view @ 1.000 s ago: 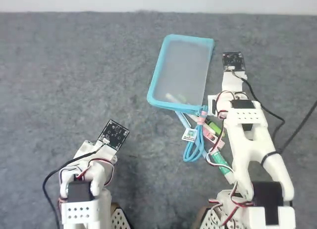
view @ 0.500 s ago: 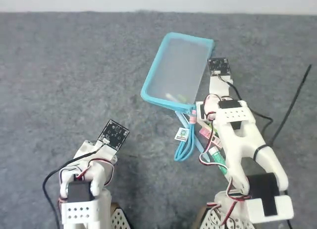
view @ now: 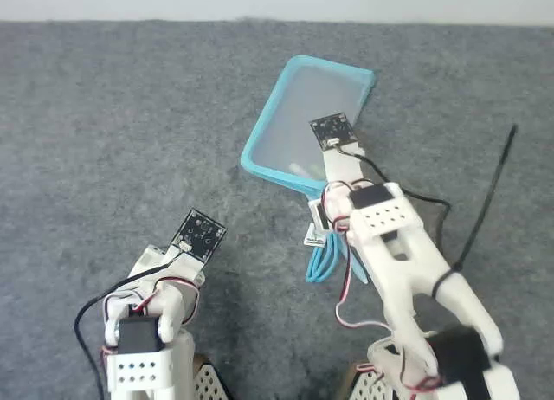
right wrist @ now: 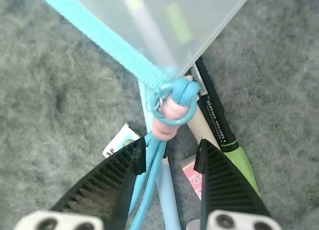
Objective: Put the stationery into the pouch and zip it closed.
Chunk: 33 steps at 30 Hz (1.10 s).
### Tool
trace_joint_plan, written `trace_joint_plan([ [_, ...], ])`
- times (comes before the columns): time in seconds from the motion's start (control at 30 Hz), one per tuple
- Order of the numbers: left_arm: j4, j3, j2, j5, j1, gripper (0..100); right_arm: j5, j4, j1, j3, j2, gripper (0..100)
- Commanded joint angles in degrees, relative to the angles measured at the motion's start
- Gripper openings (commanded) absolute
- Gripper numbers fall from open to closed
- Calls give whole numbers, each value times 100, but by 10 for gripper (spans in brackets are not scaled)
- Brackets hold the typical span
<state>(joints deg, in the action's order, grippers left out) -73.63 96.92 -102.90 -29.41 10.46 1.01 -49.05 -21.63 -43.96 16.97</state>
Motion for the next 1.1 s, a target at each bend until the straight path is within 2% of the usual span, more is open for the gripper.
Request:
trace_joint_plan([
  [0.0,-70,-31,-141,-62,0,84,18,-75,-92,-193,840,173],
  [0.33,-70,-31,-141,-62,0,84,18,-22,-971,-941,1358,173],
  [0.9,-79,-31,-141,-62,9,84,-18,-75,-989,-1626,1358,171],
  [0.97,-79,-31,-141,-62,9,84,-26,-75,-1007,-1697,1358,133],
  [1.07,-70,-31,-141,-62,9,84,-404,-75,-1033,-1749,1367,1],
])
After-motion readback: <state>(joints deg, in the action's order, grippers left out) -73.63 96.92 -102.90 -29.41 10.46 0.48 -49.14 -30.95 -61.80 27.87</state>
